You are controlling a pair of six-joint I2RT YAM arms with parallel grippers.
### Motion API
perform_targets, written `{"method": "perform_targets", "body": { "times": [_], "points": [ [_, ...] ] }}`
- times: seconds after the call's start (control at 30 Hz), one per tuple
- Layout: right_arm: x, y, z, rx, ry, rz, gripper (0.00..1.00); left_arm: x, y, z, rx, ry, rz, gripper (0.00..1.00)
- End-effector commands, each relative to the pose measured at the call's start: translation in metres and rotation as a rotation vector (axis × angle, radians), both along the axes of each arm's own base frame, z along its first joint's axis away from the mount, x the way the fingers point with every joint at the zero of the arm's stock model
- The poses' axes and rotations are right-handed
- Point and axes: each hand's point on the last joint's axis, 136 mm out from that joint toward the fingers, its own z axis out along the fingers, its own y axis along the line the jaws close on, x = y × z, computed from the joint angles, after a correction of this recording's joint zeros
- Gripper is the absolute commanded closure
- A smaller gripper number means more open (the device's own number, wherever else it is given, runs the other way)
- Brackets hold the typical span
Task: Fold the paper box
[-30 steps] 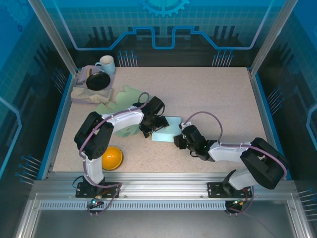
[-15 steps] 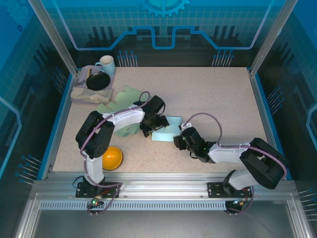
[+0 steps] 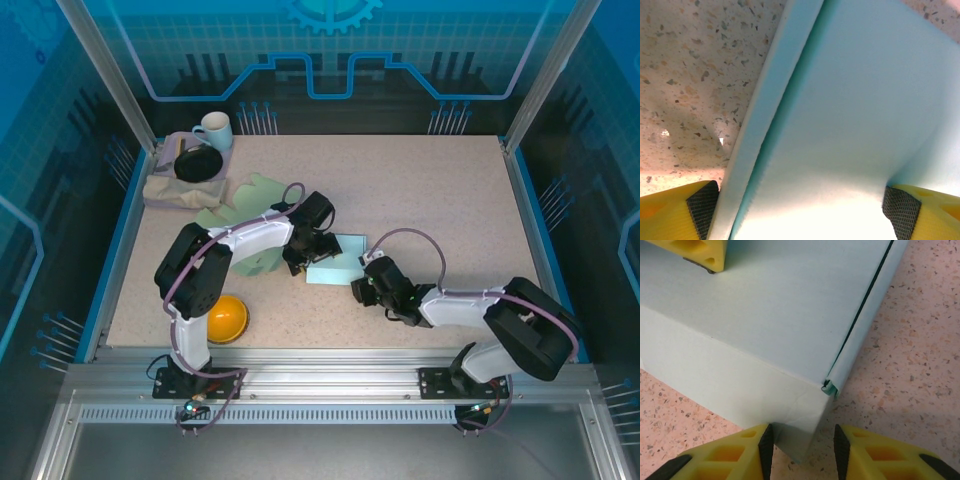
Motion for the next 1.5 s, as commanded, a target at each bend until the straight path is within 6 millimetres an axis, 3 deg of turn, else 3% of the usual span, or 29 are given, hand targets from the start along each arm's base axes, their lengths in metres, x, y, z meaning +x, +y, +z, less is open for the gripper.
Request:
{"method": "perform_targets", "body": {
  "times": [0.0, 0.2, 0.37, 0.53, 0.8, 0.97, 1.17, 1.47],
  "points": [
    [-0.003, -0.008, -0.012, -0.072, 0.025, -0.009, 0.6, -0.04, 0.06, -0.062, 0.276, 0.181, 0.02, 0.11],
    [-0.001, -0.021, -0.019, -0.11, 0.042, -0.09, 0.58, -0.044, 0.065, -0.068, 0.295, 0.189, 0.031, 0.11],
    [0.003, -0.021, -0.016, -0.097, 0.041, -0.116, 0.57, -0.047, 0.068, -0.07, 0.309, 0.198, 0.028, 0.11],
    [0.018, -0.017, -0.005, -0.047, 0.041, -0.135, 0.57, -0.05, 0.068, -0.072, 0.304, 0.21, 0.026, 0.11],
    [0.05, -0.03, -0.005, 0.014, 0.072, -0.201, 0.57, -0.057, 0.066, -0.072, 0.303, 0.217, -0.005, 0.11],
    [0.061, -0.027, -0.003, 0.024, 0.071, -0.183, 0.57, -0.059, 0.063, -0.074, 0.287, 0.221, -0.018, 0.11],
    [0.063, -0.017, 0.006, 0.073, 0.084, -0.149, 0.56, -0.06, 0.059, -0.075, 0.266, 0.228, -0.007, 0.12],
    [0.047, -0.013, 0.027, 0.103, 0.103, -0.146, 0.51, -0.057, 0.055, -0.079, 0.251, 0.235, 0.038, 0.12]
  ]
}}
